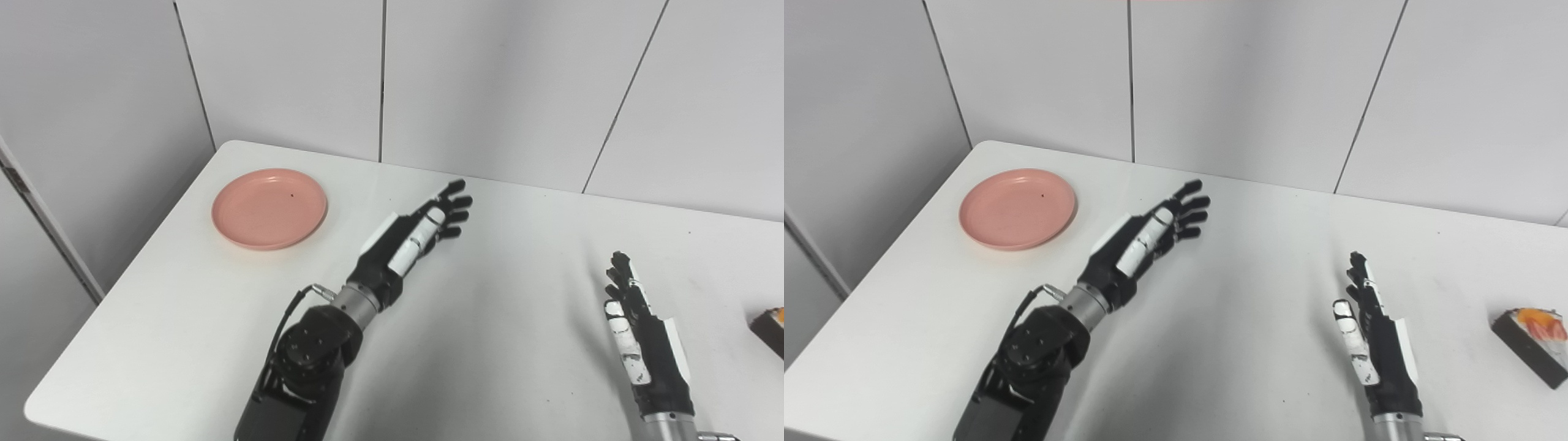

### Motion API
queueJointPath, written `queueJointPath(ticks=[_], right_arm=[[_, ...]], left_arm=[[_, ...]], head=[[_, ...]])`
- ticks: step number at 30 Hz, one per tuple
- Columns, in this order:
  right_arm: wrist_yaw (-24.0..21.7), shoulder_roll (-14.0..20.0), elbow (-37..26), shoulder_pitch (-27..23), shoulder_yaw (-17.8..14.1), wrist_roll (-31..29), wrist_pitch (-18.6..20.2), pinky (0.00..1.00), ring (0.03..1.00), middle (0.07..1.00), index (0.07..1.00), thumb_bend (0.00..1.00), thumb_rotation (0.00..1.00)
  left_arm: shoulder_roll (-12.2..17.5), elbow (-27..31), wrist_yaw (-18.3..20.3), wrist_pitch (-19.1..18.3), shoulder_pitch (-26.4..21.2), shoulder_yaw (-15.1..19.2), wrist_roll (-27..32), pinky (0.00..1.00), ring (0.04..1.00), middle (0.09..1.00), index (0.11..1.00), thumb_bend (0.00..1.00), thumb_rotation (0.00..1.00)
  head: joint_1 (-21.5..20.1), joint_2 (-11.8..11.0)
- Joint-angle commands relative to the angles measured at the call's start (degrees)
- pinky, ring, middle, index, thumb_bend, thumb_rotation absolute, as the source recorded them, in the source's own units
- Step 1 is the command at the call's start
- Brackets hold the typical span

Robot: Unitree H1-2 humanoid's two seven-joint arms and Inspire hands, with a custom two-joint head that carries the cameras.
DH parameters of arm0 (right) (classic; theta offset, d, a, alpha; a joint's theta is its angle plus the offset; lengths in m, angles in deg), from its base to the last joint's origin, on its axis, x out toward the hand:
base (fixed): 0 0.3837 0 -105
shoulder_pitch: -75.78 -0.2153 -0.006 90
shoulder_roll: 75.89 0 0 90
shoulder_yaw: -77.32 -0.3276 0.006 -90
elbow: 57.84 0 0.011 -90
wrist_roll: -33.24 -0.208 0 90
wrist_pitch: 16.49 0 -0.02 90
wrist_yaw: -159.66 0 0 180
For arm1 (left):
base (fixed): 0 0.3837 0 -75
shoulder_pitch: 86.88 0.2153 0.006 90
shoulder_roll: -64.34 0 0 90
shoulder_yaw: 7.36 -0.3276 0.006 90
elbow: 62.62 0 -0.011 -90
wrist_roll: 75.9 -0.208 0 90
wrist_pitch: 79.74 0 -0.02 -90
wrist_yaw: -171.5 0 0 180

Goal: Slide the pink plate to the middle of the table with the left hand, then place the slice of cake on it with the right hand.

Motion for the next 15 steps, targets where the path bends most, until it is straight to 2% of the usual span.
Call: queueJointPath(ticks=[1,5,9,15], right_arm=[[-0.2,0.0,4.4,2.4,0.0,-0.2,-1.6,0.94,0.959,0.979,0.966,0.41,1.0],[-0.2,0.1,4.8,2.3,0.0,0.0,-2.0,0.93,0.957,0.977,0.963,0.4,1.0],[-0.3,0.3,4.6,2.3,-0.1,0.1,-1.5,0.93,0.952,0.973,0.961,0.4,1.0],[-0.5,0.7,4.9,2.3,-0.3,-0.2,-1.9,0.93,0.956,0.975,0.965,0.37,1.0]], left_arm=[[0.2,2.9,-0.7,-0.8,-3.4,1.1,1.3,0.98,0.92,0.929,0.927,0.47,1.0],[1.0,4.2,-1.3,-1.6,-4.6,2.5,1.7,0.99,0.91,0.921,0.922,0.47,1.0],[2.0,6.0,-2.7,-3.8,-6.6,6.0,3.8,0.96,0.884,0.891,0.889,0.48,1.0],[4.2,6.0,-3.8,-4.2,-9.2,11.3,7.5,0.9,0.865,0.883,0.873,0.46,1.0]], head=[[0.3,-0.1],[0.5,-0.2],[1.3,-0.5],[2.7,-0.9]])
